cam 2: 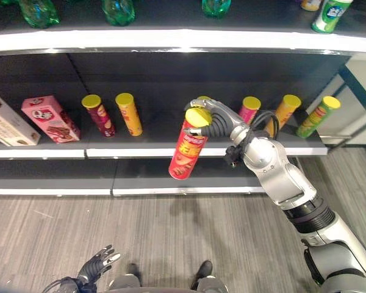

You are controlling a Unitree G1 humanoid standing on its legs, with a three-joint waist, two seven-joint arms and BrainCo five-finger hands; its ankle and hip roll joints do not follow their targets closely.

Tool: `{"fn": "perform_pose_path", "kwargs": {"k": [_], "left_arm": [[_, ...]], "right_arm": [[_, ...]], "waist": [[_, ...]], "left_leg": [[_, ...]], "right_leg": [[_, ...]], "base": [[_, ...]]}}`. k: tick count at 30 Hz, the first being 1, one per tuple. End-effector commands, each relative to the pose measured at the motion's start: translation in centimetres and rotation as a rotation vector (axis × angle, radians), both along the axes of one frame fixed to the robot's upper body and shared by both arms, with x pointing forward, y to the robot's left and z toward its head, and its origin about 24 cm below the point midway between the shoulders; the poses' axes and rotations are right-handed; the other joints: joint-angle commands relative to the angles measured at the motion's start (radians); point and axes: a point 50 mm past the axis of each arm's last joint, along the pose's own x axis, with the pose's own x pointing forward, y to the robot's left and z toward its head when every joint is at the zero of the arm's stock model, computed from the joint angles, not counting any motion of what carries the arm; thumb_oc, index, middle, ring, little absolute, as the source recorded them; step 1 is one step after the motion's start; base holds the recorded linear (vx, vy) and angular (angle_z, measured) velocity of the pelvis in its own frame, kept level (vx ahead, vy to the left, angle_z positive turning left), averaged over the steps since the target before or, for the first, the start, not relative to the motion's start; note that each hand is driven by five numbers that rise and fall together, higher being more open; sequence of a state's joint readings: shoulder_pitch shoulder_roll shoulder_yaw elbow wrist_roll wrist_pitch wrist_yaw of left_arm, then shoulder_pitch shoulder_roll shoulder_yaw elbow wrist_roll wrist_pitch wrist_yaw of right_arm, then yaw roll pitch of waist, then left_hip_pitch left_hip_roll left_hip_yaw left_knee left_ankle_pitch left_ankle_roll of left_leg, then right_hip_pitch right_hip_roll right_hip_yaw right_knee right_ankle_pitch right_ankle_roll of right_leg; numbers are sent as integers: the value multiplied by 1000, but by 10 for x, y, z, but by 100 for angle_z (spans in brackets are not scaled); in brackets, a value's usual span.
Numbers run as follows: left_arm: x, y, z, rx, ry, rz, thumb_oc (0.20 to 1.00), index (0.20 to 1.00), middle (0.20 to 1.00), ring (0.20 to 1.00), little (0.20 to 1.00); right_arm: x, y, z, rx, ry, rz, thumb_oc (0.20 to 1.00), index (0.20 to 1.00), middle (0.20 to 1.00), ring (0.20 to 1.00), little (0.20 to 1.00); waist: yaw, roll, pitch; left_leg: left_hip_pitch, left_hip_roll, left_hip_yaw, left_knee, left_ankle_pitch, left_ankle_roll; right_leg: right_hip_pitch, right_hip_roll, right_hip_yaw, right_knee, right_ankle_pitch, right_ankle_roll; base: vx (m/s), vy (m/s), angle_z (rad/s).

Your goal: Put the goods on the table back onto the shelves and tidy them up.

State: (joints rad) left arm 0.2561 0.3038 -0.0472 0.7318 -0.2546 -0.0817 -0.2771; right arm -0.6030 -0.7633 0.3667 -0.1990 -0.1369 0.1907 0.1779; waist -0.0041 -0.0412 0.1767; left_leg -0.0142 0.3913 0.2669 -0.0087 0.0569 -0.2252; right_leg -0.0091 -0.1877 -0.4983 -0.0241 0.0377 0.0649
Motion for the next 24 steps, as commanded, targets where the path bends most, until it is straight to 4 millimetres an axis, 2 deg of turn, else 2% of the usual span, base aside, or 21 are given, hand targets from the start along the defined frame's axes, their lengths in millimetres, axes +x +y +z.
{"fn": "perform_pose_path", "kwargs": {"k": [1, 2, 3, 4, 5, 7, 8, 9, 10, 11, 12, 13, 14, 15, 16, 19, 24], "left_arm": [[15, 12, 16, 59, -82, -89, 1000, 1000, 1000, 1000, 1000], [19, 12, 16, 62, -86, -101, 1000, 1000, 1000, 1000, 1000], [26, 11, 19, 64, -101, -139, 1000, 1000, 1000, 1000, 1000], [26, 11, 19, 64, -101, -140, 1000, 1000, 1000, 1000, 1000], [30, 11, 21, 64, -109, -154, 1000, 1000, 1000, 1000, 1000], [34, 12, 24, 73, -124, -167, 1000, 1000, 1000, 1000, 1000], [37, 15, 27, 81, -140, -152, 1000, 1000, 1000, 1000, 1000], [38, 20, 28, 90, -145, -136, 1000, 1000, 1000, 1000, 1000], [38, 21, 29, 89, -151, -124, 1000, 1000, 1000, 1000, 1000], [39, 23, 30, 94, -153, -117, 1000, 1000, 1000, 1000, 1000], [39, 26, 31, 100, -154, -115, 1000, 1000, 1000, 1000, 1000], [40, 26, 31, 104, -156, -113, 1000, 1000, 1000, 1000, 1000], [41, 27, 31, 113, -148, -127, 1000, 1000, 1000, 1000, 1000], [40, 26, 27, 121, -136, -118, 1000, 1000, 1000, 1000, 1000], [40, 22, 25, 116, -128, -129, 1000, 1000, 1000, 1000, 1000], [33, 15, 26, 91, -146, -128, 1000, 1000, 1000, 1000, 1000], [31, 7, 24, 69, -145, -152, 1000, 1000, 1000, 1000, 1000]], "right_arm": [[-11, 5, 43, -11, -203, 53, 200, 200, 200, 200, 200], [-10, 1, 43, -18, -206, 35, 200, 200, 200, 200, 200], [-11, -5, 42, -49, -203, 5, 200, 200, 200, 200, 200], [-11, -5, 42, -49, -203, 4, 200, 200, 200, 200, 200], [-12, -6, 42, -59, -208, -6, 200, 200, 200, 200, 200], [-9, -5, 41, -70, -203, -16, 200, 200, 200, 200, 200], [-7, -3, 44, -89, -219, -23, 200, 200, 200, 200, 200], [-6, -2, 48, -96, -239, -29, 200, 200, 200, 200, 200], [-5, 1, 51, -72, -248, -23, 200, 200, 200, 200, 200], [-4, 2, 52, -73, -258, -25, 200, 200, 200, 200, 200], [-4, 4, 56, -105, -279, -22, 200, 200, 200, 200, 200], [-4, 3, 58, -93, -287, -23, 200, 200, 200, 200, 200], [-6, -3, 55, -89, -307, -67, 200, 200, 200, 200, 200], [-11, -1, 58, -138, -327, -38, 200, 200, 200, 200, 200], [-8, -1, 58, -135, -325, -60, 200, 200, 200, 200, 200], [-7, 4, 61, -156, -343, -54, 200, 200, 200, 200, 200], [-6, 5, 65, -197, -374, -52, 200, 200, 200, 200, 200]], "waist": [[-17, 33, -52], [-21, 37, -50], [-29, 44, -39], [-27, 41, -38], [-31, 41, -29], [-38, 42, -9], [-33, 42, -1], [-23, 45, 6], [-20, 46, 15], [-22, 47, 19], [-22, 43, 28], [-25, 42, 35], [-25, 35, 38], [-26, 24, 40], [-26, 21, 42], [-12, 19, 48], [-11, 31, 63]], "left_leg": [[86, -72, 15, -79, 31, 7], [87, -91, 25, -79, 17, 13], [100, -159, 27, -79, -24, 47], [102, -164, 28, -79, -25, 49], [119, -200, 33, -79, -51, 70], [139, -263, 34, -79, -85, 113], [143, -285, 36, -79, -99, 129], [148, -297, 42, -79, -109, 142], [151, -300, 50, -79, -118, 152], [152, -295, 56, -79, -125, 150], [153, -287, 71, -79, -128, 142], [147, -282, 71, -79, -127, 137], [149, -280, 75, -79, -125, 127], [144, -281, 66, -79, -126, 125], [128, -279, 59, -79, -116, 123], [101, -267, 63, -79, -95, 119], [85, -253, 52, -79, -84, 118]], "right_leg": [[-4, -123, 43, 32, 114, 142], [-1, -143, 54, 40, 123, 146], [-11, -206, 76, 85, 151, 163], [-14, -212, 79, 90, 150, 166], [-29, -246, 96, 130, 175, 170], [-75, -305, 139, 195, 276, 171], [-97, -335, 126, 213, 326, 178], [-112, -348, 88, 241, 332, 172], [-132, -347, 58, 275, 315, 167], [-153, -329, 61, 279, 298, 166], [-193, -287, 63, 257, 277, 162], [-212, -265, 72, 225, 269, 165], [-185, -237, 83, 138, 253, 159], [-170, -219, 118, 120, 240, 159], [-163, -203, 129, 101, 231, 155], [-164, -202, 96, 87, 234, 162], [-193, -218, 82, 133, 225, 166]], "base": [[163, 334, -30], [212, 529, -14], [149, 413, 1], [135, 436, 22], [57, 282, 35], [65, 382, 32], [38, 332, 17], [27, 305, -14], [23, 231, -25], [8, 151, -19], [-4, 53, 16], [13, -22, 9], [22, -55, -9], [0, -58, -2], [-61, -27, 33], [-74, -43, -13], [-41, -26, 7]]}}
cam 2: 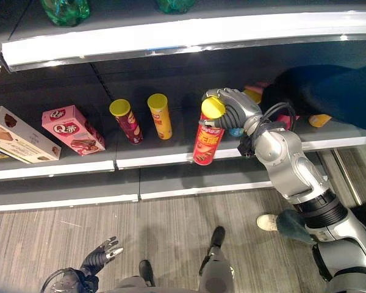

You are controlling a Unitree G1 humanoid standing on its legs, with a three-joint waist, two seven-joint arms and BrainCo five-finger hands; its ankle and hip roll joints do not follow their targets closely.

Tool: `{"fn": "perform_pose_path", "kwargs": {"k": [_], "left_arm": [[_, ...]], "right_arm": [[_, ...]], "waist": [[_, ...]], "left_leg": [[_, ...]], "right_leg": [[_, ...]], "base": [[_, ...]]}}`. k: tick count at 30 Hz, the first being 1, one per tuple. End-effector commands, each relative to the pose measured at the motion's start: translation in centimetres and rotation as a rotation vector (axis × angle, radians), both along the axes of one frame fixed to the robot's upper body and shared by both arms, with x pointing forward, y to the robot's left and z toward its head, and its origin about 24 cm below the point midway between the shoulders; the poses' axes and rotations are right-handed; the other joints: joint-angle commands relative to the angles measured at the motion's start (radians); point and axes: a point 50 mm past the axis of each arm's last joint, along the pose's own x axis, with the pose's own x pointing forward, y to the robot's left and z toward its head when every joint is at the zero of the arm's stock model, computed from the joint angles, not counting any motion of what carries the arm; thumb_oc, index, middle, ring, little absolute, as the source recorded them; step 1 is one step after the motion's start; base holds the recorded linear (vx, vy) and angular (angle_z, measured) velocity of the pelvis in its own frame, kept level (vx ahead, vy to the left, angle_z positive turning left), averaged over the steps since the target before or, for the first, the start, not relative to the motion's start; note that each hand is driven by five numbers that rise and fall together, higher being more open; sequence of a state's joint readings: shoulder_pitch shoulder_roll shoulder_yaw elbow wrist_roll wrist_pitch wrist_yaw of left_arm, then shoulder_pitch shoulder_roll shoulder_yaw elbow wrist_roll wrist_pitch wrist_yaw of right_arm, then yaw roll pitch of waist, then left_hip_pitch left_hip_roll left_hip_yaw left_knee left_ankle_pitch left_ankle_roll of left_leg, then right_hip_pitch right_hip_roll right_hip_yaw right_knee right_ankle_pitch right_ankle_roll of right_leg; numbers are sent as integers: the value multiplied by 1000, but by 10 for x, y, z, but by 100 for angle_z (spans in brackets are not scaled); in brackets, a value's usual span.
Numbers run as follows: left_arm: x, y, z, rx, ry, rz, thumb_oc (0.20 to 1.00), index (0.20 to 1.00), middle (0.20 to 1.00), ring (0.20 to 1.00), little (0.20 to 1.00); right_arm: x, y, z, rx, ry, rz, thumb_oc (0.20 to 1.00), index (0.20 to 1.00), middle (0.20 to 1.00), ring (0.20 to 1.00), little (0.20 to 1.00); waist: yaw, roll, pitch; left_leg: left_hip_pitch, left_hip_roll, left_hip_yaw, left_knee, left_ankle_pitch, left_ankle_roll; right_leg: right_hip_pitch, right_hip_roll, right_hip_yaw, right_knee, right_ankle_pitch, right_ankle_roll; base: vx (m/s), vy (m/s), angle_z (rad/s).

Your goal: Put the goods on the table back onto the shelves and tidy them up.

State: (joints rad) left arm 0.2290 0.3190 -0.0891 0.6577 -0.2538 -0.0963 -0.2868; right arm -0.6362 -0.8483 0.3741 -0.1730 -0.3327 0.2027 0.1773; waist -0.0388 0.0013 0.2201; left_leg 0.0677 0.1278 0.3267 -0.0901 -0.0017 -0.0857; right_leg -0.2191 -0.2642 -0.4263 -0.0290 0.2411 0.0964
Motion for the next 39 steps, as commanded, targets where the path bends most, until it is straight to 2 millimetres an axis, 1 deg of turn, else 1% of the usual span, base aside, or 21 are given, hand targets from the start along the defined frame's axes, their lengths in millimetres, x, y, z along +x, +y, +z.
{"fn": "perform_pose_path", "kwargs": {"k": [1, 6, 13, 16, 19, 22, 26, 39], "left_arm": [[8, 14, 13, 78, -57, -75, 1000, 1000, 1000, 1000, 1000], [12, 11, 15, 79, -74, -82, 1000, 1000, 1000, 1000, 1000], [17, 9, 16, 92, -82, -108, 1000, 1000, 1000, 1000, 1000], [19, 6, 16, 88, -87, -119, 1000, 1000, 1000, 1000, 1000], [19, 4, 15, 88, -83, -127, 1000, 1000, 1000, 1000, 1000], [19, 3, 14, 90, -80, -132, 1000, 1000, 1000, 1000, 1000], [18, 0, 13, 88, -77, -140, 1000, 1000, 1000, 1000, 1000], [17, -3, 11, 94, -67, -166, 1000, 1000, 1000, 1000, 1000]], "right_arm": [[-12, 25, 54, -7, -252, 118, 200, 200, 200, 200, 200], [-14, 27, 61, -16, -302, 122, 200, 200, 200, 200, 200], [-12, 21, 68, -37, -357, 83, 200, 200, 200, 200, 200], [-12, 18, 69, -31, -375, 68, 200, 200, 200, 200, 200], [-12, 16, 65, -30, -369, 62, 200, 200, 200, 200, 200], [-11, 16, 62, -37, -355, 58, 200, 200, 200, 200, 200], [-11, 13, 57, -28, -339, 57, 200, 200, 200, 200, 200], [-12, 10, 52, -36, -326, 47, 200, 200, 200, 200, 200]], "waist": [[22, -5, 28], [23, 17, 64], [24, 41, 108], [23, 46, 120], [18, 50, 121], [16, 50, 114], [11, 50, 107], [6, 45, 99]], "left_leg": [[0, 13, -8, 3, -23, -21], [-12, 10, -12, 3, -18, -14], [-25, -4, -19, 10, -17, -2], [-37, -6, -25, 33, -26, 2], [-34, -13, -28, 30, -30, 6], [-21, -21, -31, 12, -31, 10], [-12, -24, -33, 4, -38, 14], [-3, -13, -47, 5, -43, 11]], "right_leg": [[4, -146, 11, 159, 18, 134], [-58, -171, 35, 235, 6, 137], [-120, -216, 60, 320, 5, 149], [-127, -232, 63, 338, 5, 153], [-130, -245, 64, 350, 13, 160], [-138, -250, 66, 356, 32, 165], [-143, -256, 60, 367, 38, 165], [-149, -264, 50, 392, 54, 165]], "base": [[-44, 7, 13], [-38, 17, 8], [-16, 10, 0], [-13, -5, 8], [2, 10, 9], [7, 1, 8], [0, 0, 0], [6, -7, 1]]}}
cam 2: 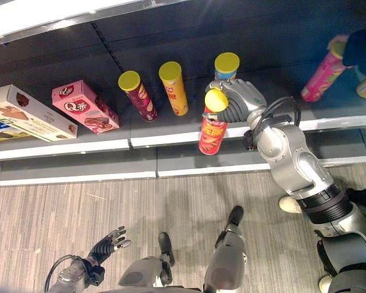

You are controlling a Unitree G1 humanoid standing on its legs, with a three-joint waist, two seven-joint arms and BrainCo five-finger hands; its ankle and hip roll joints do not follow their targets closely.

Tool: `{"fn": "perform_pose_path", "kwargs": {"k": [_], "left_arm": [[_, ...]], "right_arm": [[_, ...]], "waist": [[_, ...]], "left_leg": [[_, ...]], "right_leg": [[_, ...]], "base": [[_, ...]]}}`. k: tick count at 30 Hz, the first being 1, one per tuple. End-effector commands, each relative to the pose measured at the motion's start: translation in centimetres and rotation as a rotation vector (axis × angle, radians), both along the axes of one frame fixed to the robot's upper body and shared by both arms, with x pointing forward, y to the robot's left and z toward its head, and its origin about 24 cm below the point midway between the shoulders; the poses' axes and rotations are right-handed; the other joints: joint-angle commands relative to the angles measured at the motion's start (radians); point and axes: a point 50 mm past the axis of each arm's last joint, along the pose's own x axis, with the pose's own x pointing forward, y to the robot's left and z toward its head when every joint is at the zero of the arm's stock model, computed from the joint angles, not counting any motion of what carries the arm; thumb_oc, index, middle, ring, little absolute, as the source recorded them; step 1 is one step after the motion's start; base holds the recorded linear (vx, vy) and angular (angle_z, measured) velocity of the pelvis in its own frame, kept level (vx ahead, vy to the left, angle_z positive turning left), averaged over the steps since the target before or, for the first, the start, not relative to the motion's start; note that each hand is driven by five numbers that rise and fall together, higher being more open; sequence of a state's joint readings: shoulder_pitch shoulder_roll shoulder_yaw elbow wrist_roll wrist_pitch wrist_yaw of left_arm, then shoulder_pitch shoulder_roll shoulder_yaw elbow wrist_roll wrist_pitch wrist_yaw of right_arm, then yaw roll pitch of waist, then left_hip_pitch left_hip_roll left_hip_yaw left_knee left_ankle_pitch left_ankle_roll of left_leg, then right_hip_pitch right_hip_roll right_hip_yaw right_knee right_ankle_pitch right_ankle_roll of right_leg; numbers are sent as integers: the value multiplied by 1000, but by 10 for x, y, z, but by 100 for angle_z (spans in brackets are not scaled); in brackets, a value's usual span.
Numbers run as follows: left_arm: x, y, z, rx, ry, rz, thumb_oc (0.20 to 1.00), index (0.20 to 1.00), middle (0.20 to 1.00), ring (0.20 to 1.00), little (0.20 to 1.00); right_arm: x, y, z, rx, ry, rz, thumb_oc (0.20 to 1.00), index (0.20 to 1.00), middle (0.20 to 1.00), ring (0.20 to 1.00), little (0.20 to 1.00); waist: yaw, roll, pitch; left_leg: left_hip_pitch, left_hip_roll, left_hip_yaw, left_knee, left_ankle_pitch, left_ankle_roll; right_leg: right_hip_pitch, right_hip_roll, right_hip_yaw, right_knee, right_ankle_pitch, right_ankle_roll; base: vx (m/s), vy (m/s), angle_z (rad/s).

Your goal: Put the goods on the table back onto the shelves and tidy them up.

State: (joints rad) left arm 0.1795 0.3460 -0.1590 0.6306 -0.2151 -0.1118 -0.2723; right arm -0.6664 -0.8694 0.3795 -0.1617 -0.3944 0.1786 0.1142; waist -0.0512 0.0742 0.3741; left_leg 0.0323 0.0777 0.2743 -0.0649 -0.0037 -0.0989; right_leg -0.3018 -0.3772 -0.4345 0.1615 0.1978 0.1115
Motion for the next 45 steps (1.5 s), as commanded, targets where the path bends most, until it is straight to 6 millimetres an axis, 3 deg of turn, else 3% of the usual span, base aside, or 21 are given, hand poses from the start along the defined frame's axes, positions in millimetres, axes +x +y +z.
{"fn": "perform_pose_path", "kwargs": {"k": [1, 13, 18, 21, 29, 32, 33, 34, 35, 36, 37, 38, 40, 41, 42, 43, 44, 45], "left_arm": [[-4, 5, 3, 50, -12, -57, 1000, 1000, 1000, 1000, 1000], [-6, 8, -1, 65, 10, -61, 1000, 1000, 1000, 1000, 1000], [-12, 11, -5, 83, 39, -61, 1000, 1000, 1000, 1000, 1000], [-11, 15, -6, 90, 42, -46, 1000, 1000, 1000, 1000, 1000], [-15, 15, -8, 92, 53, -31, 1000, 1000, 1000, 1000, 1000], [-14, 20, -5, 100, 39, -21, 1000, 1000, 1000, 1000, 1000], [-13, 22, -4, 104, 36, -18, 1000, 1000, 1000, 1000, 1000], [-10, 27, -2, 119, 35, -13, 1000, 1000, 1000, 1000, 1000], [-10, 27, -2, 119, 35, -13, 1000, 1000, 1000, 1000, 1000], [-10, 36, 1, 136, 38, 13, 1000, 1000, 1000, 1000, 1000], [-9, 43, 2, 142, 40, 43, 1000, 1000, 1000, 1000, 1000], [-9, 43, 2, 141, 39, 44, 1000, 1000, 1000, 1000, 1000], [-13, 51, 3, 130, 40, 100, 1000, 1000, 1000, 1000, 1000], [-13, 52, 3, 130, 40, 103, 1000, 1000, 1000, 1000, 1000], [-19, 57, 4, 104, 30, 171, 1000, 1000, 1000, 1000, 1000], [-19, 56, 4, 112, 28, 169, 1000, 1000, 1000, 1000, 1000], [-22, 56, 3, 100, 33, 188, 1000, 1000, 1000, 1000, 1000], [-24, 59, 2, 96, 36, 220, 1000, 1000, 1000, 1000, 1000]], "right_arm": [[-13, 11, 38, 3, -205, 75, 200, 200, 200, 200, 200], [-15, 12, 28, 21, -183, 94, 200, 200, 200, 200, 200], [-14, 16, 12, 28, -117, 132, 200, 200, 200, 200, 200], [-15, 12, 5, 51, -92, 134, 200, 200, 200, 200, 200], [-19, -4, -12, 61, -28, 87, 200, 200, 200, 200, 200], [-17, -5, -11, 59, -28, 84, 200, 200, 200, 200, 200], [-16, -6, -11, 66, -30, 83, 200, 200, 200, 200, 200], [-17, -8, -10, 71, -37, 80, 200, 200, 200, 200, 200], [-17, -8, -10, 71, -37, 80, 200, 200, 200, 200, 200], [-16, -8, -6, 65, -45, 74, 200, 200, 200, 200, 200], [-13, -4, -1, 55, -51, 81, 200, 200, 200, 200, 200], [-13, -4, 0, 55, -51, 82, 200, 200, 200, 200, 200], [-12, 5, 8, 42, -66, 111, 200, 200, 200, 200, 200], [-12, 6, 8, 42, -66, 113, 200, 200, 200, 200, 200], [-12, 17, 17, 37, -88, 158, 200, 200, 200, 200, 200], [-13, 18, 22, 45, -100, 163, 200, 200, 200, 200, 200], [-15, 23, 23, 49, -99, 191, 200, 200, 200, 200, 200], [-16, 27, 24, 65, -105, 214, 200, 200, 200, 200, 200]], "waist": [[17, -28, -54], [8, -45, -76], [-4, -78, -139], [-6, -94, -193], [-22, -113, -222], [-5, -111, -209], [-7, -111, -202], [-11, -104, -194], [-11, -104, -194], [-3, -101, -197], [13, -109, -211], [13, -108, -209], [41, -130, -234], [40, -127, -233], [75, -153, -257], [88, -153, -259], [86, -150, -263], [90, -151, -256]], "left_leg": [[33, 38, 5, -20, -41, 24], [47, 43, 7, -22, -47, 16], [18, 61, 25, -22, -21, -21], [-13, 78, 32, -22, -4, -46], [55, 44, 41, -22, -29, -18], [93, 36, 64, -22, -50, -3], [96, 40, 69, -22, -49, 1], [104, 58, 71, -22, -43, 1], [104, 58, 71, -22, -43, 1], [113, 84, 85, -22, -31, -8], [117, 130, 96, -22, -9, -36], [120, 131, 97, -22, -10, -37], [125, 188, 123, -22, 18, -74], [128, 192, 124, -22, 18, -77], [150, 283, 156, 8, 51, -136], [136, 317, 149, 46, 67, -151], [120, 361, 141, 80, 141, -163], [89, 405, 112, 141, 255, -163]], "right_leg": [[-66, -152, 57, 203, 98, 150], [-35, -138, 38, 163, 129, 150], [91, -68, -19, -82, 214, 150], [152, -36, -51, -181, 206, 150], [194, -37, -12, -164, 169, 150], [166, -43, 12, -83, 150, 150], [145, -42, 48, -34, 142, 150], [123, -27, 111, 21, 113, 150], [123, -27, 111, 21, 113, 150], [130, -57, 137, 27, 108, 150], [156, -131, 162, 0, 154, 150], [159, -130, 162, -4, 156, 150], [204, -162, 137, -95, 189, 150], [212, -156, 134, -104, 193, 150], [232, -132, 84, -170, 185, 150], [250, -99, 84, -173, 110, 150], [263, -52, 86, -171, 54, 150], [254, -21, 81, -127, 2, 139]], "base": [[0, 0, 0], [12, -9, 3], [41, -75, 2], [57, -36, -7], [71, 46, -11], [33, 53, -24], [-3, -47, -52], [-15, -52, -60], [30, -157, -57], [78, -390, -26], [79, -390, 4], [70, -423, 13], [36, -373, -12], [66, -675, -48], [60, -596, -74], [52, -782, -90], [-5, -524, -75], [-15, -385, -61]]}}
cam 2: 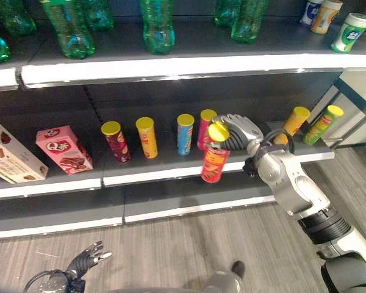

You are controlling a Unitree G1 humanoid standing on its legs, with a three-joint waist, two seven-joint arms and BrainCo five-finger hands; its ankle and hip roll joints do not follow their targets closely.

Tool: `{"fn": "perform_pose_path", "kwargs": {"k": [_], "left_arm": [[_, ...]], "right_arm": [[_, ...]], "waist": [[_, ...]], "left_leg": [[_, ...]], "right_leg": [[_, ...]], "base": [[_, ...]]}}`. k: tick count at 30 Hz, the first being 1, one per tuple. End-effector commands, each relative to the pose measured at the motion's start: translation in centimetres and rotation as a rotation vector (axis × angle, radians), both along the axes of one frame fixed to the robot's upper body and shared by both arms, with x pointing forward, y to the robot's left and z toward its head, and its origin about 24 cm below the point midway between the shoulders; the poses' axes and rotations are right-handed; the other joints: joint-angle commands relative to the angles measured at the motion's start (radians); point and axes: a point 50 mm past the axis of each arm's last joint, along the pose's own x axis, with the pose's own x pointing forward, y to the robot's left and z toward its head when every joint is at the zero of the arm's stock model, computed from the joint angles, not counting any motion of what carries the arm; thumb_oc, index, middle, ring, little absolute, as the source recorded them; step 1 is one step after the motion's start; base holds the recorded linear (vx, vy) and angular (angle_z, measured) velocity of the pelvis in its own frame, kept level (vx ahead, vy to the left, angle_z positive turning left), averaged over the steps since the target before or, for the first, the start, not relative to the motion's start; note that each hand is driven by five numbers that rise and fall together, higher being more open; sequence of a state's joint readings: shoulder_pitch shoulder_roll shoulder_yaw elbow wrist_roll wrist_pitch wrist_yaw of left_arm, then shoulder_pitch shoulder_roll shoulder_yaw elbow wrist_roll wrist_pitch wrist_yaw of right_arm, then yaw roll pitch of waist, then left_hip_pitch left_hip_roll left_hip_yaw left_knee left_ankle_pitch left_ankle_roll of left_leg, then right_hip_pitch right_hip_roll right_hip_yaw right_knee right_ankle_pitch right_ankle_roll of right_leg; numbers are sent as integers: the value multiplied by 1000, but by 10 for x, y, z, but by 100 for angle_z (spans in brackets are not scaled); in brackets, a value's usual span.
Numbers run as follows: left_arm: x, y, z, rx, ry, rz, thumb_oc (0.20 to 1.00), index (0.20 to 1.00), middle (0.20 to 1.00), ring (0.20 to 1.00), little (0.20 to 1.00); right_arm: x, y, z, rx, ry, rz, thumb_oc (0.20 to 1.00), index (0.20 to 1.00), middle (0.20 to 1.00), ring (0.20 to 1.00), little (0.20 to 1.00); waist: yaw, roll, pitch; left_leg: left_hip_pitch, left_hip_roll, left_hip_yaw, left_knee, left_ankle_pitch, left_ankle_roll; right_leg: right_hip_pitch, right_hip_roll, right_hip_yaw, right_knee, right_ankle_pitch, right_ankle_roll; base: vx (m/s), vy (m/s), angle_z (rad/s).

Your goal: Put the goods on the table back onto the shelves and tidy them up.

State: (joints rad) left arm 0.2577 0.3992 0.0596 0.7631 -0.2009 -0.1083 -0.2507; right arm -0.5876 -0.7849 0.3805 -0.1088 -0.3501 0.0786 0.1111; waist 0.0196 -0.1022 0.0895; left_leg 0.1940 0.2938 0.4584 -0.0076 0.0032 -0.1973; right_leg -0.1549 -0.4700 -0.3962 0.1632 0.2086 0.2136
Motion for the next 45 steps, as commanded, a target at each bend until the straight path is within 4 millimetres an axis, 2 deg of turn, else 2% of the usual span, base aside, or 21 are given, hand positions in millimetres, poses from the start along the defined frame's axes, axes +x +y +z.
{"fn": "perform_pose_path", "kwargs": {"k": [1, 2, 3, 5, 6, 8, 11, 14, 15, 18, 20, 23, 26, 28, 31, 33, 37, 38, 39, 40, 45], "left_arm": [[24, -9, 8, -27, -94, -44, 1000, 1000, 1000, 1000, 1000], [22, -14, 6, -46, -99, -10, 1000, 1000, 1000, 1000, 1000], [24, -17, 6, -45, -98, -26, 1000, 1000, 1000, 1000, 1000], [24, -19, 4, -48, -91, -35, 1000, 1000, 1000, 1000, 1000], [24, -21, 5, -52, -96, -43, 1000, 1000, 1000, 1000, 1000], [23, -26, 1, -48, -74, -65, 1000, 1000, 1000, 1000, 1000], [22, -34, -4, -34, -48, -115, 1000, 1000, 1000, 1000, 1000], [23, -36, -3, -32, -58, -126, 1000, 1000, 1000, 1000, 1000], [20, -36, -4, -41, -59, -101, 1000, 1000, 1000, 1000, 1000], [20, -38, -6, -38, -48, -113, 1000, 1000, 1000, 1000, 1000], [18, -36, -6, -24, -37, -128, 1000, 1000, 1000, 1000, 1000], [20, -36, -5, -34, -53, -107, 1000, 1000, 1000, 1000, 1000], [26, -34, -2, -28, -67, -111, 1000, 1000, 1000, 1000, 1000], [29, -34, -1, -26, -75, -118, 1000, 1000, 1000, 1000, 1000], [33, -33, 1, -27, -83, -125, 1000, 1000, 1000, 1000, 1000], [31, -30, 1, -26, -77, -109, 1000, 1000, 1000, 1000, 1000], [34, -28, 2, -36, -87, -84, 1000, 1000, 1000, 1000, 1000], [37, -29, 3, -38, -96, -83, 1000, 1000, 1000, 1000, 1000], [37, -29, 3, -38, -96, -83, 1000, 1000, 1000, 1000, 1000], [41, -30, 5, -53, -116, -62, 1000, 1000, 1000, 1000, 1000], [28, -31, 1, -45, -78, -78, 1000, 1000, 1000, 1000, 1000]], "right_arm": [[-17, 18, 59, -1, -219, 115, 200, 200, 200, 200, 200], [-15, 20, 57, 28, -207, 116, 200, 200, 200, 200, 200], [-17, 18, 52, 33, -190, 120, 200, 200, 200, 200, 200], [-17, 18, 50, 48, -185, 117, 200, 200, 200, 200, 200], [-17, 20, 48, 39, -176, 125, 200, 200, 200, 200, 200], [-19, 19, 45, 66, -167, 129, 200, 200, 200, 200, 200], [-21, 17, 38, 76, -149, 130, 200, 200, 200, 200, 200], [-22, 15, 36, 65, -152, 119, 200, 200, 200, 200, 200], [-21, 18, 27, 68, -116, 125, 200, 200, 200, 200, 200], [-23, 14, 21, 89, -93, 108, 200, 200, 200, 200, 200], [-21, 18, 14, 72, -67, 119, 200, 200, 200, 200, 200], [-20, 21, 13, 59, -59, 127, 200, 200, 200, 200, 200], [-19, 24, 14, 45, -57, 130, 200, 200, 200, 200, 200], [-20, 25, 14, 47, -54, 133, 200, 200, 200, 200, 200], [-21, 26, 11, 42, -39, 136, 200, 200, 200, 200, 200], [-21, 30, 11, 31, -39, 150, 200, 200, 200, 200, 200], [-21, 35, 22, 10, -83, 163, 200, 200, 200, 200, 200], [-21, 34, 24, 23, -97, 165, 200, 200, 200, 200, 200], [-21, 35, 25, 23, -98, 165, 200, 200, 200, 200, 200], [-20, 35, 32, -2, -124, 157, 200, 200, 200, 200, 200], [-18, 37, 38, -15, -142, 166, 200, 200, 200, 200, 200]], "waist": [[16, 25, 25], [14, 25, 38], [4, 18, 43], [11, 15, 49], [20, 1, 51], [11, -10, 53], [32, -7, 65], [48, 11, 82], [57, 20, 78], [36, 26, 67], [22, 33, 59], [21, 38, 64], [9, 39, 84], [12, 36, 80], [15, 19, 73], [31, -9, 76], [64, -29, 95], [79, -33, 116], [77, -33, 114], [75, -28, 135], [73, 0, 147]], "left_leg": [[-80, 189, -76, 84, 251, -65], [-132, 234, -80, 170, 344, -65], [-165, 253, -45, 216, 378, -63], [-172, 222, -42, 240, 346, -58], [-220, 115, -71, 263, 262, -29], [-252, 72, 24, 274, 199, -4], [-354, -48, 18, 240, 160, 20], [-417, -93, -10, 187, 205, 1], [-341, -136, -67, 90, 181, 38], [-297, -145, -49, 20, 194, 53], [-206, -187, -21, -52, 161, 112], [-168, -203, -8, -61, 130, 140], [-150, -208, -9, -51, 100, 159], [-154, -203, -13, -46, 84, 152], [-180, -179, -34, -25, 66, 127], [-218, -117, -50, 44, 53, 98], [-305, -27, -70, 186, 37, 59], [-335, 15, -103, 258, 20, 39], [-339, 14, -104, 259, 21, 40], [-344, 38, -140, 239, 41, 23], [-366, 72, -160, 219, 83, 3]], "right_leg": [[103, 72, 39, -127, -9, 36], [157, 120, -2, -139, -36, -4], [194, 165, -25, -173, -49, -34], [221, 188, -43, -198, -61, -46], [245, 217, -41, -236, -67, -66], [263, 243, -50, -250, -84, -79], [262, 256, -38, -250, -100, -78], [278, 286, -23, -250, -114, -84], [293, 300, -9, -250, -123, -77], [309, 302, -29, -232, -133, -75], [289, 275, -21, -125, -161, -61], [249, 238, -28, -30, -166, -46], [178, 183, -8, 91, -143, -21], [185, 134, -11, 33, -104, -17], [200, 46, 5, -83, 21, 11], [201, -29, 47, -154, 129, 36], [179, -13, 54, -197, 138, 48], [180, 15, 29, -174, 74, 48], [177, 14, 28, -174, 76, 48], [164, 49, 20, -143, 10, 39], [180, 95, -21, -138, -29, 26]], "base": [[-40, -543, -46], [-30, -610, -32], [-39, -776, 1], [-14, -409, 48], [4, -353, 29], [9, -360, 1], [34, -150, -12], [116, -55, -36], [169, 20, -40], [155, 41, -59], [154, 109, -4], [59, 74, -13], [-15, -1, -10], [-12, -135, 8], [-31, -276, 13], [-29, -435, 35], [-78, -364, 16], [-82, -310, -13], [-73, -355, -8], [-35, -158, 3], [-45, -148, 19]]}}
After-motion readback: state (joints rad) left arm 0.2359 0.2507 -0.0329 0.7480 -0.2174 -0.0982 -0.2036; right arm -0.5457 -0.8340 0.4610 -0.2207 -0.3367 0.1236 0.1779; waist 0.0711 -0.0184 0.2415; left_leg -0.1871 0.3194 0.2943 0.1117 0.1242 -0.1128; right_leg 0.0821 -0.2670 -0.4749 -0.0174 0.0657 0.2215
